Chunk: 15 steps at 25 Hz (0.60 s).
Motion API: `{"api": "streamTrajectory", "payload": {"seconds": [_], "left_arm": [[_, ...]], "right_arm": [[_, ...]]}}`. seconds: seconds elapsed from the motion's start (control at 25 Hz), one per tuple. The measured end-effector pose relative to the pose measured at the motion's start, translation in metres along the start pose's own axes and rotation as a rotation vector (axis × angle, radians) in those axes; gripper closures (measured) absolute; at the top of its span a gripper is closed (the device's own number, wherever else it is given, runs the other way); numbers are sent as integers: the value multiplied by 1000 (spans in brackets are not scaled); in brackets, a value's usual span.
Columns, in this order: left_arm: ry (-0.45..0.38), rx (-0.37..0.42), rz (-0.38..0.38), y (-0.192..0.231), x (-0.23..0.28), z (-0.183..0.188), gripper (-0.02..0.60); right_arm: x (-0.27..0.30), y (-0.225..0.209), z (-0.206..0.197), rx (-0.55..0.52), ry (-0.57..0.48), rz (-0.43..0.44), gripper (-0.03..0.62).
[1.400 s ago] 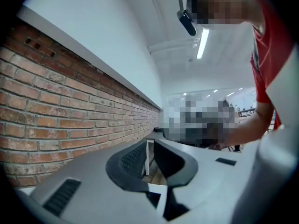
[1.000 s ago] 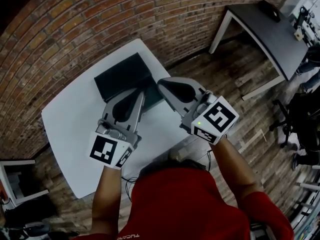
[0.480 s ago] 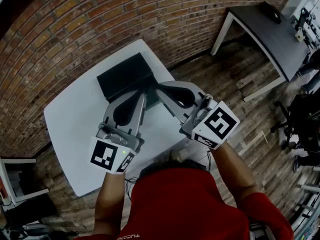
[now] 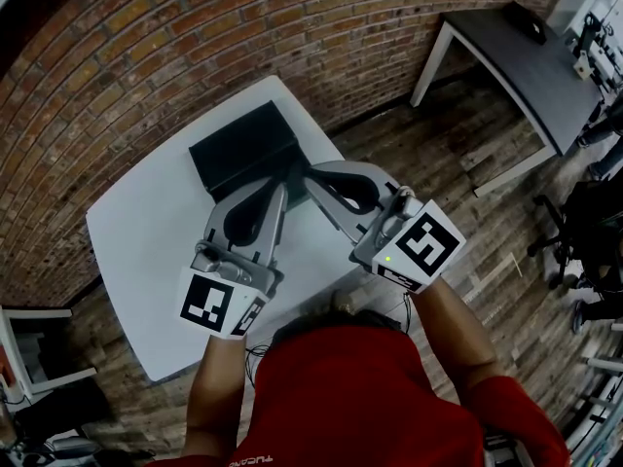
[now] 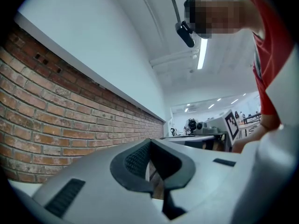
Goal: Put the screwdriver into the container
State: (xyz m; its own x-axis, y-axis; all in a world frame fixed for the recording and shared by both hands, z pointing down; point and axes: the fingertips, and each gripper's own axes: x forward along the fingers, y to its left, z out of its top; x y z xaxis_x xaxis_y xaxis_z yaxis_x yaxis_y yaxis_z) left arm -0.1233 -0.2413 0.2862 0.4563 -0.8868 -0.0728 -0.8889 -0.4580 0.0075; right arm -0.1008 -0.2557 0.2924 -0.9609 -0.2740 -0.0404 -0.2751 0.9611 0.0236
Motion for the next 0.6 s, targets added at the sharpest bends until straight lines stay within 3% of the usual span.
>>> {"api": "streamTrajectory", "payload": {"seconds": [0.6], "left_arm": [[7, -14, -19, -4, 1, -5, 569]], "right_arm": [[-5, 2, -2, -12, 15, -12, 563]]}}
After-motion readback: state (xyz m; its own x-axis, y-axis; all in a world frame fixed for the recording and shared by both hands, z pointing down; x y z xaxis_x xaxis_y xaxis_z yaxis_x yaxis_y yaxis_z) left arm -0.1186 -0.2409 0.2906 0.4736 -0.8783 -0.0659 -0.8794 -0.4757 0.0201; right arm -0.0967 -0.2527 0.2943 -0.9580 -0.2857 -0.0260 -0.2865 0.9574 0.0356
